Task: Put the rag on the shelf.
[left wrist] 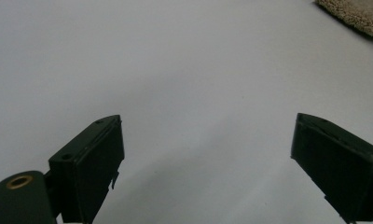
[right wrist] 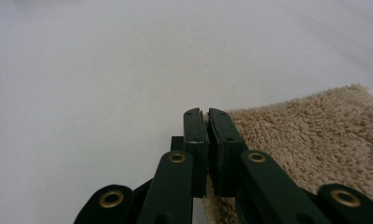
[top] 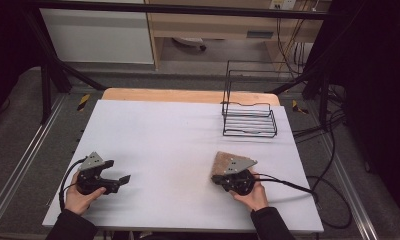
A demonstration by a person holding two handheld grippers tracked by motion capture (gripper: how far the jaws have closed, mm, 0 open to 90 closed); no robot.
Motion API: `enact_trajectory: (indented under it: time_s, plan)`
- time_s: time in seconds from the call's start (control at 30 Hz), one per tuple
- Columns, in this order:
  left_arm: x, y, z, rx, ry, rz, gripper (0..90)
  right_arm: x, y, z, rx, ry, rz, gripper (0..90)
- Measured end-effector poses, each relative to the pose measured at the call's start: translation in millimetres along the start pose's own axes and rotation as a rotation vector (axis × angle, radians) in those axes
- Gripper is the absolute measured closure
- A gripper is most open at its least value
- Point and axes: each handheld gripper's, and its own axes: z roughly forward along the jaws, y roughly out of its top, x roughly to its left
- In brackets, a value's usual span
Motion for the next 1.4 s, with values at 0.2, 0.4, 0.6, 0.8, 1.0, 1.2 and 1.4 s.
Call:
enact_trajectory:
  time_s: [0.2,0.4,0.6,0.8,1.0,1.2,1.4]
  plan:
    - [0.0,0.0,-0.2,0.000,0.001,-0.001,9.5,7.8,1.3,1.3,-0.002,0.037,-0.007,86.7]
    - [0.0,0.0,-0.7,-0.001,0.000,-0.001,9.5,18.8,0.8,0.4,-0.001,0.079,-0.025,86.5]
    - [-0.2,0.0,-0.5,0.002,0.000,0.000,9.5,21.2,-1.4,1.1,0.010,0.090,-0.023,83.3]
    - [-0.1,0.0,-0.7,0.002,0.000,-0.002,9.2,16.5,1.8,-6.7,-0.037,0.061,0.009,66.4]
    - [-0.5,0.5,0.2,0.006,0.001,-0.007,8.5,-1.1,-5.8,-20.4,-0.047,-0.019,0.105,53.5]
    - [-3.1,2.0,1.2,0.007,-0.003,-0.008,7.7,-17.8,-16.2,-33.1,-0.056,-0.088,0.186,35.3]
    - [-5.9,3.5,4.3,0.013,-0.009,-0.006,7.2,-31.6,-27.3,-42.8,-0.055,-0.132,0.247,18.8]
